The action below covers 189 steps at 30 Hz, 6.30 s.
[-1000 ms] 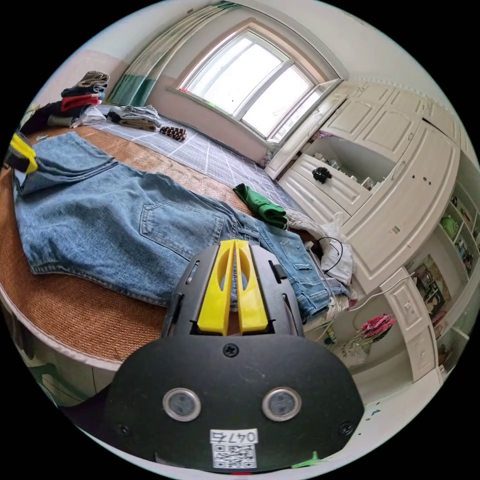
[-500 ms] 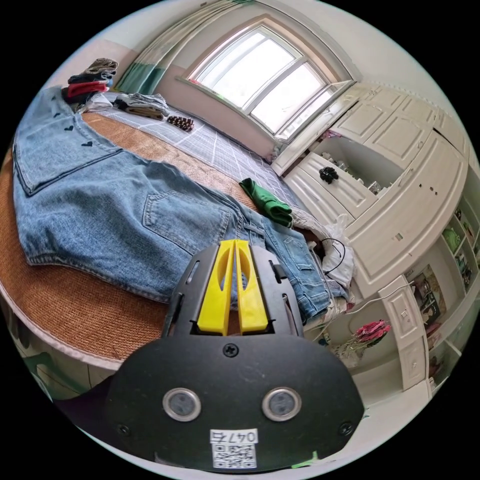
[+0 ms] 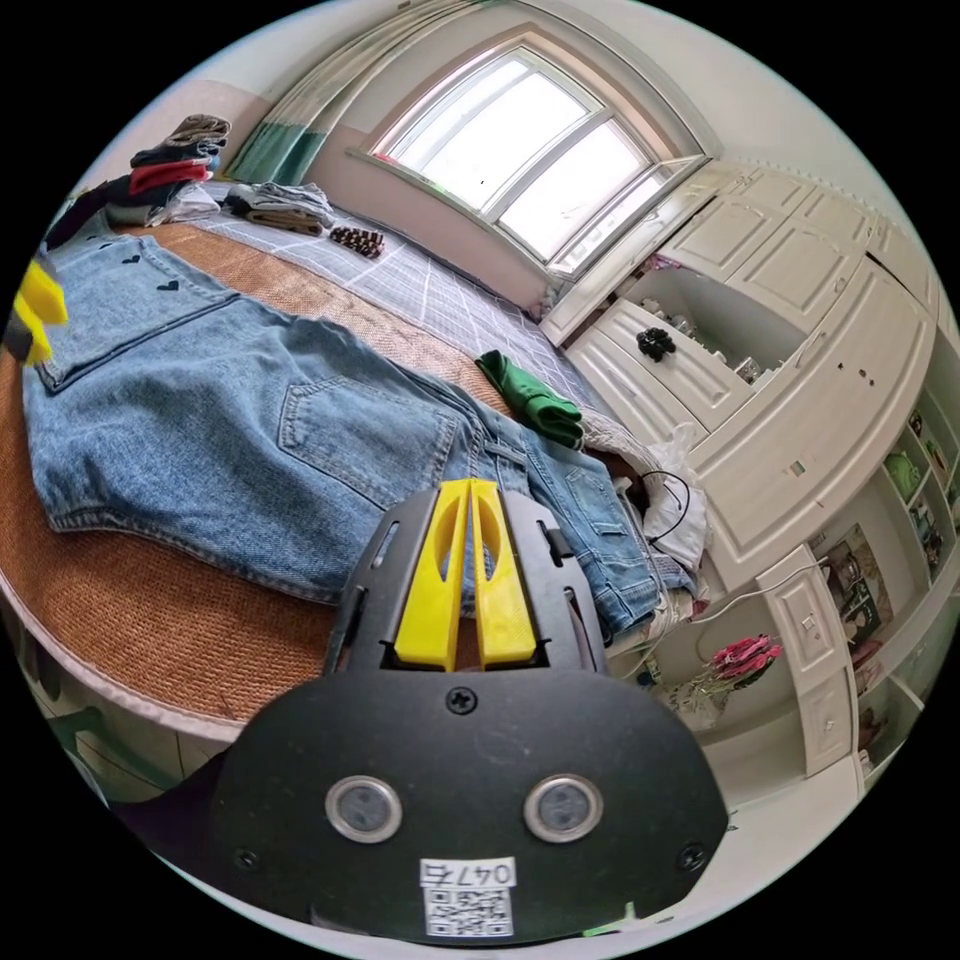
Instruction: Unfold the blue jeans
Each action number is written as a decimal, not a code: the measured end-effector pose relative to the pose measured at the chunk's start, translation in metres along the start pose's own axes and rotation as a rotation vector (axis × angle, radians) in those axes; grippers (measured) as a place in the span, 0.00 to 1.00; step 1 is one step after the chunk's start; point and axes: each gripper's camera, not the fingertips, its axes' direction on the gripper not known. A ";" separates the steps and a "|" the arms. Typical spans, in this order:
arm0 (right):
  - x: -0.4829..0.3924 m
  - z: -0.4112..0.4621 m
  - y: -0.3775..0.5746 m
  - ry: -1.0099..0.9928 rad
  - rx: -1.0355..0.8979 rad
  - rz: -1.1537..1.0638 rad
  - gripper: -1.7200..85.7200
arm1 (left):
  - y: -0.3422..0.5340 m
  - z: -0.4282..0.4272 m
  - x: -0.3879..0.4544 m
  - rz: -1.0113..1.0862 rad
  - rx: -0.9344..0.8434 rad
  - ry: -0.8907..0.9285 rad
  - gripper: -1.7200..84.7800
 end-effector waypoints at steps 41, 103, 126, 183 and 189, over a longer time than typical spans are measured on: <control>0.136 0.141 0.039 -0.502 -0.074 0.233 0.03 | 0.116 0.000 0.069 -0.415 -0.086 -0.701 0.04; 0.005 0.083 -0.075 -0.923 -0.107 -0.751 0.01 | 0.650 0.233 0.063 -1.188 0.524 0.150 0.19; 0.080 0.047 -0.043 -0.997 -0.080 -0.534 0.01 | 0.616 0.032 0.119 -0.865 0.522 -0.363 0.04; 0.403 0.204 0.518 -1.001 -0.313 0.934 0.03 | 0.498 -0.114 -0.016 -1.083 0.179 -0.155 0.20; 0.405 0.209 0.540 -1.010 -0.286 0.955 0.02 | 0.372 -0.097 -0.022 -0.983 0.040 -0.112 0.03</control>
